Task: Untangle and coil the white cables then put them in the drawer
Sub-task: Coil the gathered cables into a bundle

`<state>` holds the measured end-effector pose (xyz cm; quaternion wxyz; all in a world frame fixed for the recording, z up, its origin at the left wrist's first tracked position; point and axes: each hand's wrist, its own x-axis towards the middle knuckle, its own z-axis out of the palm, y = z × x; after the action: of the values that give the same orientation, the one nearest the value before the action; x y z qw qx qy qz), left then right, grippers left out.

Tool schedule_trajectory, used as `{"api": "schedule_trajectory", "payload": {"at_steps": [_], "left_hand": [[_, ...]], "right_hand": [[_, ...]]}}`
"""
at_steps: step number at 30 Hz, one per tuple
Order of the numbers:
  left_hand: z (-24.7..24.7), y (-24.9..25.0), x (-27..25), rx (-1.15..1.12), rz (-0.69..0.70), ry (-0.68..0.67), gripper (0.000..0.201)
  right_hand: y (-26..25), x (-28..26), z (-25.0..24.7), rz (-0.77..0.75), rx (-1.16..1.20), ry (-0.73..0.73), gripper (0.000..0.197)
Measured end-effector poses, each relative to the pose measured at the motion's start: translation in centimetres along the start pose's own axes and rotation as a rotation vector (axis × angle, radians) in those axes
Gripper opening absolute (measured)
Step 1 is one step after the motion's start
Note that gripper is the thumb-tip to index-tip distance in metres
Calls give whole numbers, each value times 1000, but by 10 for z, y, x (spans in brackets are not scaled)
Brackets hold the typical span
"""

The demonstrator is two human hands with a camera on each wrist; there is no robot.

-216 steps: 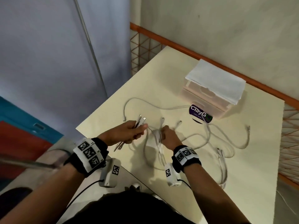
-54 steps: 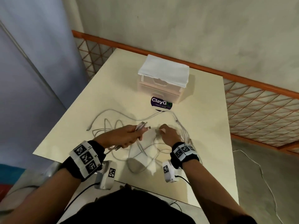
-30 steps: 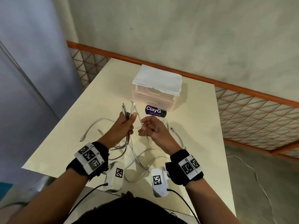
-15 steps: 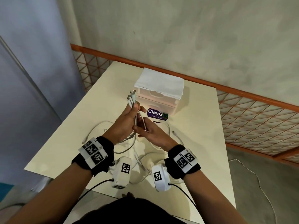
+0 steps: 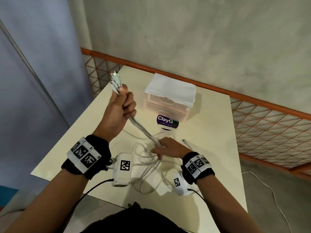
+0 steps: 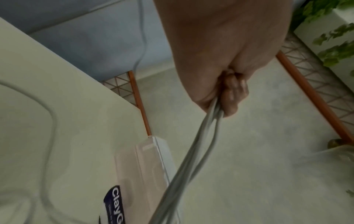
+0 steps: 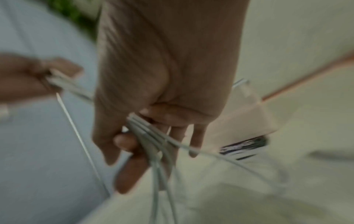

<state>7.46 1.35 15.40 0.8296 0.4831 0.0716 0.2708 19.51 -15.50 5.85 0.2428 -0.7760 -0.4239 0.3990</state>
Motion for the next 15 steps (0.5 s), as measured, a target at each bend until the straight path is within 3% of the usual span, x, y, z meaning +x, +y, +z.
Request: {"api": "schedule_trajectory", "payload": {"at_steps": [4, 9, 12, 15], "left_hand": [[-13, 6, -4, 134, 74, 50, 33], [-13, -6, -20, 566, 93, 107, 26], [-8, -24, -25, 838, -1, -89, 29], [10, -48, -33, 915, -109, -280, 28]], "right_hand": [[46, -14, -9, 128, -26, 99, 52], [41, -29, -37, 143, 45, 330, 21], [14, -32, -47, 56, -102, 389, 17], [-20, -35, -46, -61, -370, 476, 22]]}}
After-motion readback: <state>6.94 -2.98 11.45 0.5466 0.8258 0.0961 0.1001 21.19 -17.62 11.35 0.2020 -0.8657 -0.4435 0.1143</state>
